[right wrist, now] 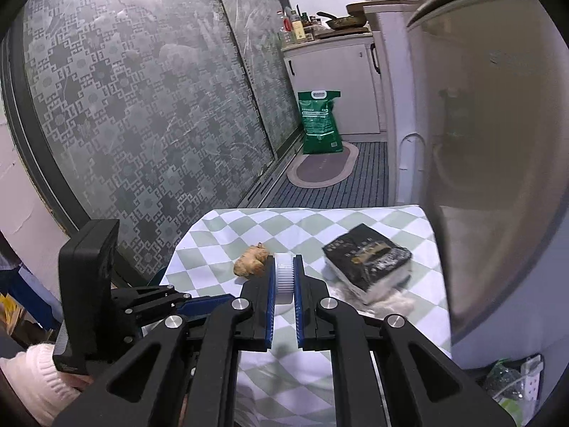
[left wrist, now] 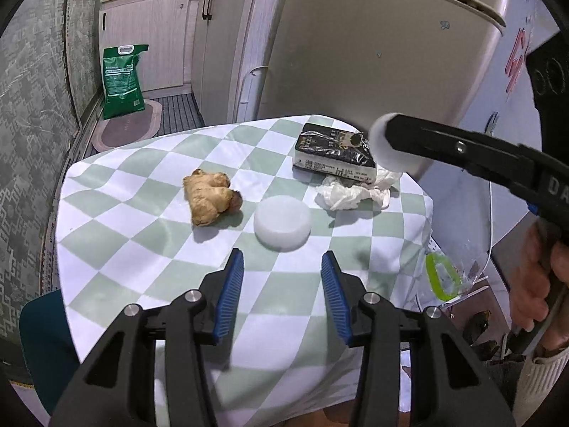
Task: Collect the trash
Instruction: 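Grasp the white bottle cap with the left gripper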
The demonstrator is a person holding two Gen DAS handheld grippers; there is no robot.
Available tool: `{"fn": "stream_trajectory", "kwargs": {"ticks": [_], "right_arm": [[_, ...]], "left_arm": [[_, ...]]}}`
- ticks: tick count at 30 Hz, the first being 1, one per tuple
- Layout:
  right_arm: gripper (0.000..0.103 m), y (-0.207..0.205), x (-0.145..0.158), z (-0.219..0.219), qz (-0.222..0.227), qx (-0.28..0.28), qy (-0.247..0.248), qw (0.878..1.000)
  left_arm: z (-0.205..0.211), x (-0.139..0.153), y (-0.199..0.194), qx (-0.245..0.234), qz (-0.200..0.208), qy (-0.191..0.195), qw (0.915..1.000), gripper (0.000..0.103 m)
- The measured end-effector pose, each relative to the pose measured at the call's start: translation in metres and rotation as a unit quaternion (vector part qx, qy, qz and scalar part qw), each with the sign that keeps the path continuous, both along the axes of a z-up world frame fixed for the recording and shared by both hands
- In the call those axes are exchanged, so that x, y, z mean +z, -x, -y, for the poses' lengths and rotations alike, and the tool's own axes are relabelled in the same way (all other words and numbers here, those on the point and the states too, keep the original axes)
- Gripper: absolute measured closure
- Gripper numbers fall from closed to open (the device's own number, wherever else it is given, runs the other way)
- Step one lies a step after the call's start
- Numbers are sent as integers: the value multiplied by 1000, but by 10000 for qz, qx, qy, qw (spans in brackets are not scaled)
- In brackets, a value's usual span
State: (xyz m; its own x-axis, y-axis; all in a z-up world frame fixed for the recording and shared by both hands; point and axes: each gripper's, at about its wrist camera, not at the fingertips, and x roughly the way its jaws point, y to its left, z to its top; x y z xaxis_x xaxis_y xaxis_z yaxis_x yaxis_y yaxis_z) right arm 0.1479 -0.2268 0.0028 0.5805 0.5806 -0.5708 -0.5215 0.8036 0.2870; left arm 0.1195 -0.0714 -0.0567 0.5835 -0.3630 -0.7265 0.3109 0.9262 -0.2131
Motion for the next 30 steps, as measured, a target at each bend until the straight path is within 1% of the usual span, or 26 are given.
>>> {"fn": "stream_trajectory", "kwargs": {"ticks": [4,11,16,21,23,30], "right_arm": [[94,3,0,8,4,-6,-34,10000],[94,7,0,25,28,-61,-89,9999],[94,10,-1,38,36,-126,-118,9998],[94,12,-3,48,28,-181,-116,9998],[94,13,-4,48,25,-179,-102,9998],[94,14,-6,41,32,-103,7,9999]], "left_arm": [[5,-3,-9,72,-15,14,10000,54],[17,-5,-21,174,30,-128,9998,54],[25,-4,-25,252,110,-386,9989,54],[24,-5,-27,304,151,-451,9984,54],[25,-6,-28,307,172,-500,9981,61],[22,-2,-22,317,188,-462,9983,62]]}}
